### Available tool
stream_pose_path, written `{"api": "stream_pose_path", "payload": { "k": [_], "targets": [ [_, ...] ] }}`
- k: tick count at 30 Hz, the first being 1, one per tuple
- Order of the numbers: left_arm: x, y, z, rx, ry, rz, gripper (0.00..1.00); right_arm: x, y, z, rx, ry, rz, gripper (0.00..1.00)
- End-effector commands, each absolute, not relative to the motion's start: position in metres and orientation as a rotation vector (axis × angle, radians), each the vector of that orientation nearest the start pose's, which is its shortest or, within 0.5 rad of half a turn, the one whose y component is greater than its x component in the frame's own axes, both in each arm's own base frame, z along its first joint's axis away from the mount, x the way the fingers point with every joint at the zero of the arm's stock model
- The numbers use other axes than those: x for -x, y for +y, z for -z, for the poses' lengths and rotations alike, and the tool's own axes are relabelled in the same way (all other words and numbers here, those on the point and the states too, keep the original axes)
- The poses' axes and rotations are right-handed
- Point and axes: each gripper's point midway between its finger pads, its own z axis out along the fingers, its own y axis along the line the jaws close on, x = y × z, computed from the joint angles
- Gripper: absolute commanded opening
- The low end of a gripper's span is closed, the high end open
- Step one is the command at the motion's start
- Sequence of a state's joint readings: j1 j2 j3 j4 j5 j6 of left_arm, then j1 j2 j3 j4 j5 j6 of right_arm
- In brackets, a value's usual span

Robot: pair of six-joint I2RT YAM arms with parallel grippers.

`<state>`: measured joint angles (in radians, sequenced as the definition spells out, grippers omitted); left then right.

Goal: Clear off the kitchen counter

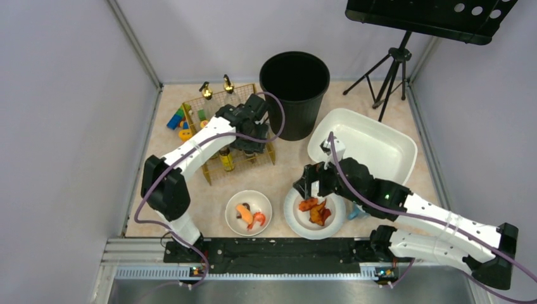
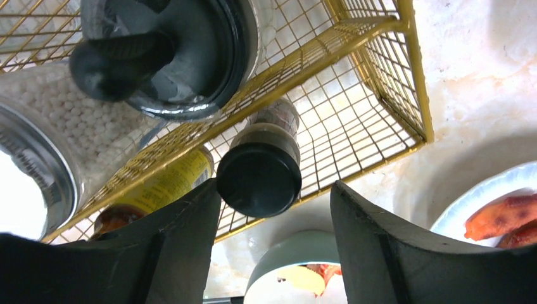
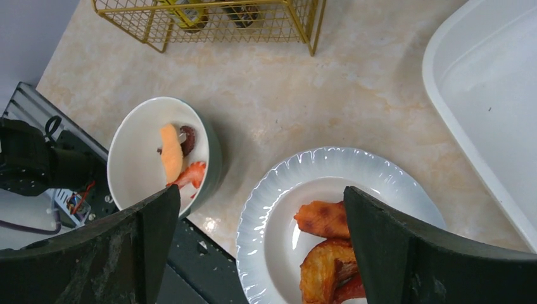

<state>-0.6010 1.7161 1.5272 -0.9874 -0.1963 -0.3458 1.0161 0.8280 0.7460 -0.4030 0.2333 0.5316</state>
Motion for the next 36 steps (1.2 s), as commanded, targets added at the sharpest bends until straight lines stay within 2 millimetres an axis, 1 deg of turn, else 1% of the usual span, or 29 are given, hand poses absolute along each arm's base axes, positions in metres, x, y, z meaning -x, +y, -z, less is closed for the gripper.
{"api": "stream_pose_path", "payload": {
  "k": [1,2,5,10,13,14,17,19,23,28,30,32,36],
  "targets": [
    [-0.306,-0.190,-0.169,-0.280,2.650,0.063,0.70,-0.173,0.251,-0.213,0.382,2.041,-0.781,0.98],
    [-0.306,-0.191,-0.173,-0.282,2.643,0.072,0.73,-0.174,0.249,-0.211,0.372,2.046,-0.767,0.98],
    [-0.302,-0.193,-0.189,-0.294,2.621,0.110,0.74,-0.178,0.241,-0.201,0.337,2.079,-0.706,0.98],
    [-0.294,-0.194,-0.220,-0.304,2.555,0.176,0.74,-0.173,0.231,-0.175,0.291,2.185,-0.650,0.96],
    [-0.281,-0.202,-0.234,-0.333,2.524,0.275,0.75,-0.165,0.222,-0.166,0.256,2.243,-0.633,0.94],
    [-0.277,-0.205,-0.239,-0.345,2.511,0.318,0.77,-0.163,0.217,-0.165,0.241,2.260,-0.618,0.93],
    [-0.262,-0.216,-0.249,-0.384,2.465,0.453,0.79,-0.156,0.198,-0.163,0.195,2.303,-0.563,0.93],
    [-0.250,-0.221,-0.258,-0.403,2.423,0.546,0.79,-0.148,0.192,-0.165,0.178,2.323,-0.576,0.92],
    [-0.232,-0.229,-0.264,-0.438,2.380,0.675,0.79,-0.129,0.193,-0.163,0.185,2.393,-0.655,0.92],
    [-0.212,-0.231,-0.254,-0.492,2.373,0.769,0.79,-0.105,0.182,-0.148,0.175,2.518,-0.660,0.90],
    [-0.205,-0.231,-0.249,-0.503,2.376,0.797,0.79,-0.094,0.182,-0.144,0.173,2.559,-0.699,0.90],
    [-0.197,-0.236,-0.247,-0.529,2.370,0.858,0.79,-0.085,0.181,-0.140,0.173,2.601,-0.724,0.89],
    [-0.186,-0.247,-0.245,-0.550,2.370,0.945,0.79,-0.073,0.171,-0.135,0.144,2.670,-0.699,0.89]
  ]
}}
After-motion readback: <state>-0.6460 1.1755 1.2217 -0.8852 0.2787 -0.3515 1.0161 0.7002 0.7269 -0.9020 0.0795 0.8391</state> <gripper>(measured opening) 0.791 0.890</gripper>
